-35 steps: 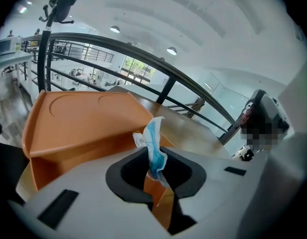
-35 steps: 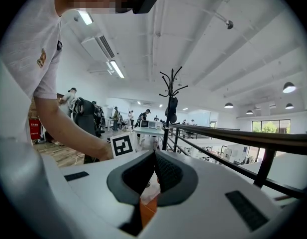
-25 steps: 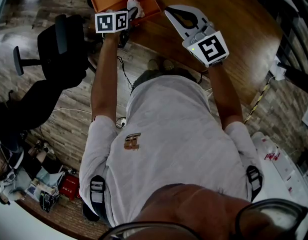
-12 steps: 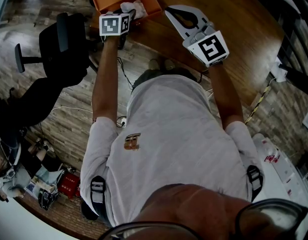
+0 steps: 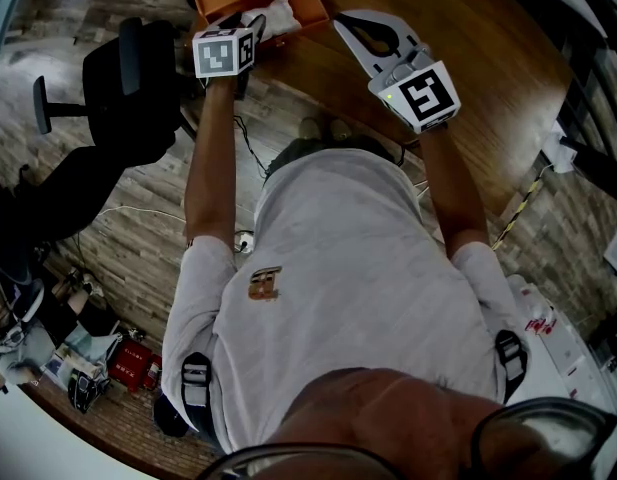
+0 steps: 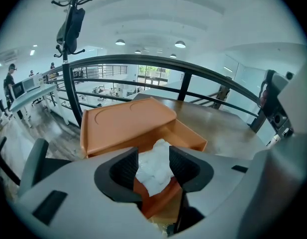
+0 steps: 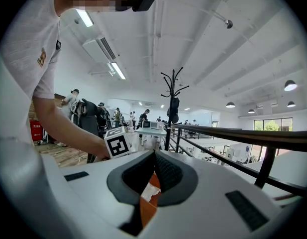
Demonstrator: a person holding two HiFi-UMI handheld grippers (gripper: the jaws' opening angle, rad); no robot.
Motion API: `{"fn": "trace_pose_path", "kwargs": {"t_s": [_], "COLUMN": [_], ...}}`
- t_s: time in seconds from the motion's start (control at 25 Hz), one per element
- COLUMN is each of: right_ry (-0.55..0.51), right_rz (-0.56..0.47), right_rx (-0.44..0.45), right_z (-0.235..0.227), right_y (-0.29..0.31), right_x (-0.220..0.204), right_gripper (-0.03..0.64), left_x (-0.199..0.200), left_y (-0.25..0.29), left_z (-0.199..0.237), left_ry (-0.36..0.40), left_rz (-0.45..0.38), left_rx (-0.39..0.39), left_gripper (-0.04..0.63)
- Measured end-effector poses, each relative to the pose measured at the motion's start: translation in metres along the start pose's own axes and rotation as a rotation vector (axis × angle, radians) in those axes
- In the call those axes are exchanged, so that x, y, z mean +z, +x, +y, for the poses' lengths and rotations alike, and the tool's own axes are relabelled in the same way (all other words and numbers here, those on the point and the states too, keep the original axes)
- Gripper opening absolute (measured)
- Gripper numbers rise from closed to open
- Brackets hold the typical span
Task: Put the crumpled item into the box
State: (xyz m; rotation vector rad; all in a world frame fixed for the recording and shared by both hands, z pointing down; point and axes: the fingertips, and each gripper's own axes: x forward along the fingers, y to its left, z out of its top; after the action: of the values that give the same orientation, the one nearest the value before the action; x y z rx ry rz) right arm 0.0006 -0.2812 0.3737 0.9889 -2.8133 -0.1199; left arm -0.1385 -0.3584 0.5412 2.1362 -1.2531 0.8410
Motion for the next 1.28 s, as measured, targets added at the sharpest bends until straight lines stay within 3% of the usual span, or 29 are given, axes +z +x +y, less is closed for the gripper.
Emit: {"fn": "trace_pose_path", "kwargs": {"t_s": [0.28,0.56,0.76,0.96,1.28], "right_ry": [0.046,0.028,0.07,0.111,0.12], "right_rz": [0.01,-0.024,-0.036,-0.066,-0.098], "right_rx": [0.002,0.033,0.046,0.076,0.097], "right_z": [0.006,0.017,0.024,0.035,0.053], "right_y": [-0.002,0.0,-0.005,-0.01,-0.016], "right_x": [0.0,0.01,0.012,0.018,0.032], "right_gripper": [0.032,0.032,0.032,0.032,0.032], "left_x": [0.013,0.035,0.042,0.05,0.053], "left_y": [-0.026,-0.061,-0.086,-0.114,-0.149], "left_z": [-0.004,-0.041,-0.068,-0.091,-0.12], "left_ry": [0.009,0.046,0.044,0.049,0.121], "left_rz": [-0.111,-0.283,-0.413,-0.543,-0.657], "left_rx": [0.014,-0.09,-0.159,-0.207,-0.211], "left_gripper": [0.204,0.204,0.201,0.153,0.08]}}
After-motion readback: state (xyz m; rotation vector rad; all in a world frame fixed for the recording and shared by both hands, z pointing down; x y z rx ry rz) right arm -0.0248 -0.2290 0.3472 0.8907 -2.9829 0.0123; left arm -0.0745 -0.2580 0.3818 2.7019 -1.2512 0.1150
